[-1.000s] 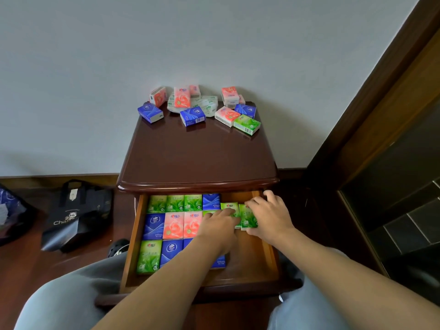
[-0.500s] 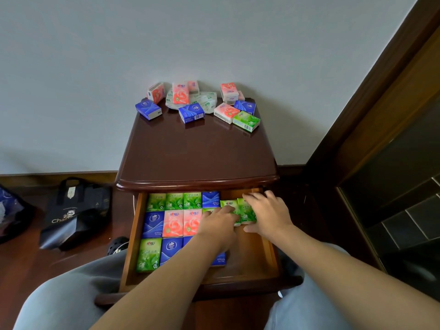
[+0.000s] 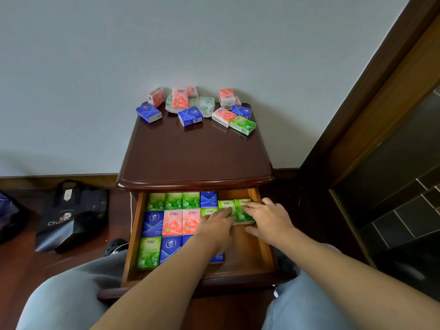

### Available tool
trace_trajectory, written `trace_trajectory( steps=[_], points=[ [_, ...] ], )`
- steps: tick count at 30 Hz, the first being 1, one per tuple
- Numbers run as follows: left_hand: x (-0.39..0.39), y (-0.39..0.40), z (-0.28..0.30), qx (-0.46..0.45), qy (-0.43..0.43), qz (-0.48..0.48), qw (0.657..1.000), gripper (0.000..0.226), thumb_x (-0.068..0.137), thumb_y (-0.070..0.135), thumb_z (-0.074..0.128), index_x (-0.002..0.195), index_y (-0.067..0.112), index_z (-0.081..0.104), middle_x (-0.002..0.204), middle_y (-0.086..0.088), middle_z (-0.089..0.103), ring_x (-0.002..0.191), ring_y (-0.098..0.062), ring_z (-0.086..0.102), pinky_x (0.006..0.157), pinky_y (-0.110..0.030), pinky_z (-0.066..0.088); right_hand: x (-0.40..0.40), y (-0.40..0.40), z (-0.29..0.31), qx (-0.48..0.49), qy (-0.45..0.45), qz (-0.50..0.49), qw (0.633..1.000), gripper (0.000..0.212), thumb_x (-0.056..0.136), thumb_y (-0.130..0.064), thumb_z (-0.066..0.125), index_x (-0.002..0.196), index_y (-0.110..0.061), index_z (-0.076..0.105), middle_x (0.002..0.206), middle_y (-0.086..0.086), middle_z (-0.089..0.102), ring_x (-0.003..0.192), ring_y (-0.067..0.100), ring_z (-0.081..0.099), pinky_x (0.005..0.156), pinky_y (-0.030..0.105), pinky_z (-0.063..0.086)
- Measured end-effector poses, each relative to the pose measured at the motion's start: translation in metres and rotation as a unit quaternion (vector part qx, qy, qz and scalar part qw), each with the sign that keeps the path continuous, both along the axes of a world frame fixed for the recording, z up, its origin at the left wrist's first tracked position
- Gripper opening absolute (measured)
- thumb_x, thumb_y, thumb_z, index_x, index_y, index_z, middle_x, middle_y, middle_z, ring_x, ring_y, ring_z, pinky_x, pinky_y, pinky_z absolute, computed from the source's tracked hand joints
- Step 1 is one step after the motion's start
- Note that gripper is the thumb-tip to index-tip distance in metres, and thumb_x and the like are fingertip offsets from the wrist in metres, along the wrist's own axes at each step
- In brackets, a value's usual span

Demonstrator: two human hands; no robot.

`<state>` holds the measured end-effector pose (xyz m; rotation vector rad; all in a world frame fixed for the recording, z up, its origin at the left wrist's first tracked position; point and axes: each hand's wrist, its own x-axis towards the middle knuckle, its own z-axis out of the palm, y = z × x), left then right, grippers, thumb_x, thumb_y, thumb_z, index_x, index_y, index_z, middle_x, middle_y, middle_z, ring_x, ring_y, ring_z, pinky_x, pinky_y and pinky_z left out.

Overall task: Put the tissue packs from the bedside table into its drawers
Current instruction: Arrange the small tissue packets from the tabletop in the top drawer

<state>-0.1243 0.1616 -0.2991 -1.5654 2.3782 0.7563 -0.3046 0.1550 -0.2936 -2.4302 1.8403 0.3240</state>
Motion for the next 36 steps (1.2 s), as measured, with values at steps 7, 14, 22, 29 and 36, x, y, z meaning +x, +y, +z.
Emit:
trace_trajectory(
  steps=[7, 14, 22, 29, 36],
  points=[
    [0.004, 0.004, 0.004, -0.126, 0.046, 0.039, 0.99, 0.058, 0.098, 0.018, 0.05, 0.154, 0.027, 0.038, 0.159, 0.003, 0.033, 0.146, -0.023, 0.032, 0.12, -0.043, 0.028, -0.007, 0.013, 0.001, -0.154, -0.062, 0.015, 0.986, 0.036, 0.097, -0.049, 0.057, 0.118, -0.027, 0.075, 0.12, -0.011, 0.071, 0.111, 0.018, 0.057, 0.083, 0.037, 0.05],
    [0.042, -0.042, 0.035, -0.391, 0.137, 0.15, 0.898, 0.021, 0.099, 0.027, 0.057, 0.119, 0.021, 0.06, 0.117, 0.0, 0.057, 0.103, -0.025, 0.055, 0.086, -0.037, 0.044, 0.002, -0.036, 0.046, -0.233, -0.22, 0.07, 0.945, 0.013, 0.1, -0.033, 0.056, 0.103, -0.022, 0.062, 0.105, -0.007, 0.058, 0.096, 0.015, 0.054, 0.081, 0.033, 0.051],
    [0.083, -0.081, 0.027, -0.213, -0.025, 0.193, 0.957, 0.068, 0.108, 0.054, 0.014, 0.166, 0.023, -0.004, 0.174, -0.005, -0.002, 0.16, -0.026, -0.002, 0.129, -0.051, 0.003, 0.042, -0.112, 0.033, -0.197, -0.258, -0.1, 0.94, 0.057, 0.102, -0.029, 0.062, 0.154, -0.013, 0.043, 0.164, 0.01, 0.03, 0.147, 0.03, 0.034, 0.119, 0.04, 0.034],
    [0.082, -0.119, 0.022, -0.222, -0.04, 0.18, 0.957, 0.071, 0.104, 0.058, 0.007, 0.165, 0.026, -0.01, 0.174, -0.004, -0.008, 0.16, -0.023, -0.013, 0.127, -0.054, -0.004, 0.052, -0.19, 0.028, -0.224, -0.254, -0.216, 0.916, 0.081, 0.097, -0.037, 0.067, 0.161, -0.008, 0.027, 0.17, 0.018, 0.018, 0.152, 0.039, 0.026, 0.124, 0.048, 0.029],
    [0.081, -0.126, 0.016, -0.254, -0.042, 0.184, 0.948, 0.078, 0.094, 0.061, -0.006, 0.165, 0.029, 0.0, 0.174, -0.003, 0.003, 0.16, -0.022, -0.006, 0.127, -0.057, -0.002, 0.05, -0.223, 0.024, -0.248, -0.199, -0.252, 0.914, 0.066, 0.098, -0.049, 0.056, 0.152, -0.016, 0.042, 0.163, 0.015, 0.034, 0.149, 0.036, 0.028, 0.122, 0.047, 0.032]
  ],
)
